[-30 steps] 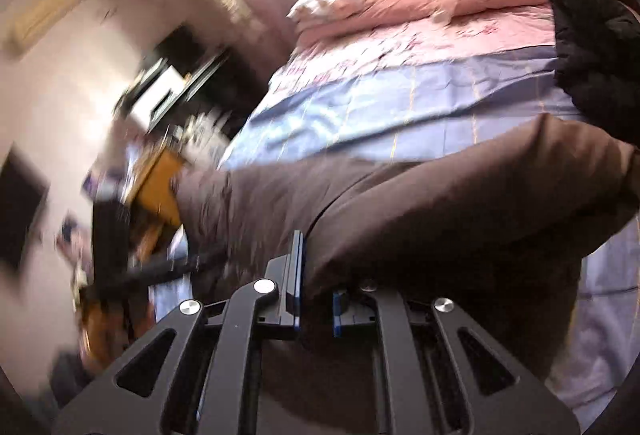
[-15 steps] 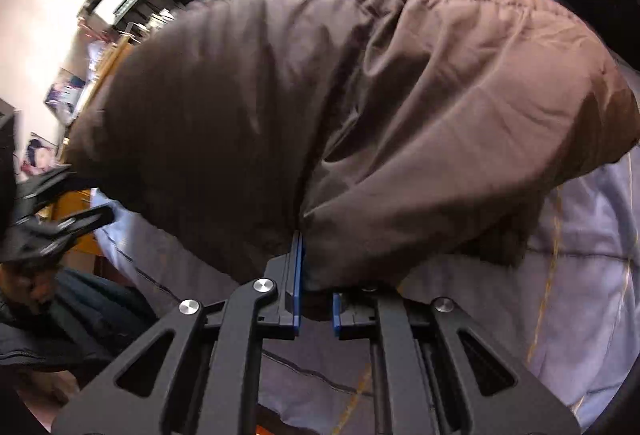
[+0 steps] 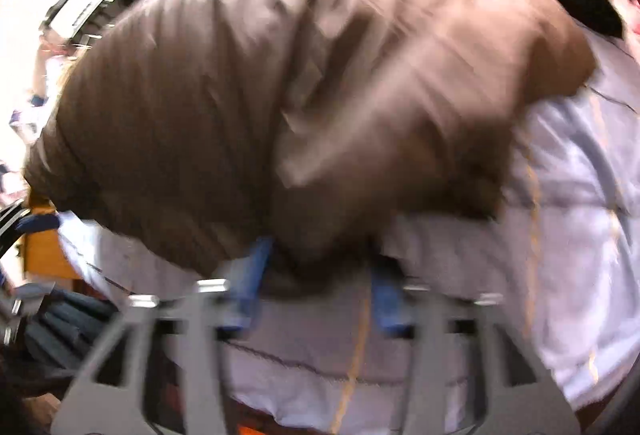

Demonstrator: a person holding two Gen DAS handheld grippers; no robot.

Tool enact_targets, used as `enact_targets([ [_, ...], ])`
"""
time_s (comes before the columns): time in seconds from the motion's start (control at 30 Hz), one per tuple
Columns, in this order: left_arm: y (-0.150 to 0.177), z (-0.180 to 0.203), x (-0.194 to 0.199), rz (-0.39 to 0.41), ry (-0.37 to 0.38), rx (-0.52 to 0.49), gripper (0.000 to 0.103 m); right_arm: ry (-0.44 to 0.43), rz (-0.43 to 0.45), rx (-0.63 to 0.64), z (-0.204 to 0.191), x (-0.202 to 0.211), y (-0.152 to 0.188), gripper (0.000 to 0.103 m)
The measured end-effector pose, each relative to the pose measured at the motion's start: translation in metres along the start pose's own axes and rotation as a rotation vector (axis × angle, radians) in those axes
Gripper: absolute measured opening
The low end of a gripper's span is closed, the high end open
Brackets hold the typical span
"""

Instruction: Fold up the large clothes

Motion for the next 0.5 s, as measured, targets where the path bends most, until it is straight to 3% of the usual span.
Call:
enact_targets([
  [0.03, 0.007, 0.007, 0.001, 0.005, 0.041, -0.014, 0.086, 0.025, -0.008, -0.023, 0.003, 0.000, 0.010, 0.086],
  [0.1, 0.017, 0.017, 0.015, 0.069, 0.010, -0.059, 0.086, 0.037, -0.008, -0.054, 0.009, 0.002, 0.025, 0.083],
  [0.13, 0.019, 0.019, 0.025, 0.118, -0.009, -0.075, 0.086, 0.047, 0.026, -0.073, 0.011, 0.011, 0.033, 0.068],
  [0.17, 0.017, 0.019, 0.042, 0.188, -0.024, -0.087, 0.086, 0.048, 0.064, -0.076, 0.011, 0.021, 0.035, 0.054],
  [0.23, 0.002, 0.017, 0.074, 0.306, -0.079, -0.061, 0.087, 0.043, 0.192, -0.063, 0.008, 0.057, 0.028, 0.051],
  [0.3, -0.027, 0.004, 0.099, 0.378, -0.200, 0.018, 0.091, 0.064, 0.325, -0.035, -0.001, 0.096, 0.006, 0.051],
  [0.37, -0.067, -0.016, 0.111, 0.394, -0.294, 0.101, 0.092, 0.112, 0.350, -0.008, -0.012, 0.113, -0.023, 0.051],
  [0.43, -0.098, -0.032, 0.098, 0.339, -0.346, 0.148, 0.092, 0.154, 0.350, 0.030, -0.019, 0.114, -0.052, 0.051],
  [0.5, -0.119, -0.046, 0.063, 0.248, -0.444, 0.178, 0.092, 0.242, 0.319, 0.056, -0.019, 0.098, -0.079, 0.051],
])
Point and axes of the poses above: each gripper's, at about its wrist camera, not at the fingertips, and x roughly against the way its jaws point, z to its right, y to its underside, the point moved 2 cm from there along -x, roughly the way its jaws point, and after that the axes turned 9 degrees about -z, right-handed, at the moved point
